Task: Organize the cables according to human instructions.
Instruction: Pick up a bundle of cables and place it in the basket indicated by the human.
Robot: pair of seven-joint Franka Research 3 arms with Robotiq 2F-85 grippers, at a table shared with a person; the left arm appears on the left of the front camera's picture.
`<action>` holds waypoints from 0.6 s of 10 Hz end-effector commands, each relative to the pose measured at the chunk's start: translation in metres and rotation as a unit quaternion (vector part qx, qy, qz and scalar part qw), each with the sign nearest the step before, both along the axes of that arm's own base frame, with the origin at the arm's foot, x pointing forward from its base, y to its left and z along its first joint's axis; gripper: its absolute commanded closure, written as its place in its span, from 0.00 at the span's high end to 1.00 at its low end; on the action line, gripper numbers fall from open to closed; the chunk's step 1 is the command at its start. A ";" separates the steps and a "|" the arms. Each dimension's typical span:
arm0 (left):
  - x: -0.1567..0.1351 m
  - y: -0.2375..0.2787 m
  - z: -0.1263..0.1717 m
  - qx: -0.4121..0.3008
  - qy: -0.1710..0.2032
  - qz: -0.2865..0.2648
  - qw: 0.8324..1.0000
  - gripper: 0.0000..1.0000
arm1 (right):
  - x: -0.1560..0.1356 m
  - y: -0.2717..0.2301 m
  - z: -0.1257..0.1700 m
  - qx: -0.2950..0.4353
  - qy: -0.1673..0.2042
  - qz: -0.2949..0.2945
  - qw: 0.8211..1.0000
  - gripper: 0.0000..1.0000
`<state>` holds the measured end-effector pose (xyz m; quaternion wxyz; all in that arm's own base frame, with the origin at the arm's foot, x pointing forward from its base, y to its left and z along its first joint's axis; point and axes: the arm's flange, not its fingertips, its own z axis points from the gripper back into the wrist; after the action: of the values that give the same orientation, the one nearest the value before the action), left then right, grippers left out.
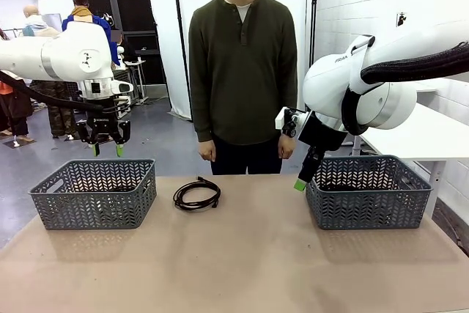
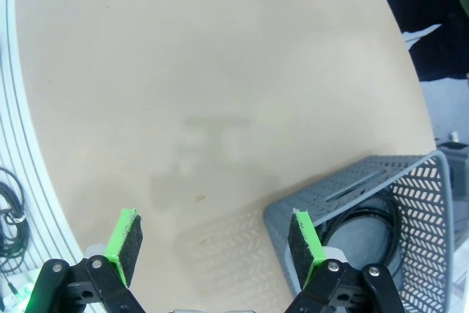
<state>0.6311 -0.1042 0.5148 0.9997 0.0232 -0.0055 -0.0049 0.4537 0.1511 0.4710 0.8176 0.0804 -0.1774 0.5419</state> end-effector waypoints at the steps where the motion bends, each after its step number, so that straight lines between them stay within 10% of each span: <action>1: -0.009 0.003 0.000 -0.018 -0.013 0.013 1.000 1.00 | 0.000 0.000 -0.002 0.001 -0.001 -0.002 1.000 1.00; 6: -0.024 -0.006 0.007 -0.051 -0.033 0.029 0.998 1.00 | 0.000 0.000 -0.002 0.001 -0.001 -0.002 1.000 1.00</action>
<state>0.6194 -0.1101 0.5221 0.9997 -0.0104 -0.0220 0.0091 0.4537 0.1511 0.4710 0.8176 0.0804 -0.1774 0.5419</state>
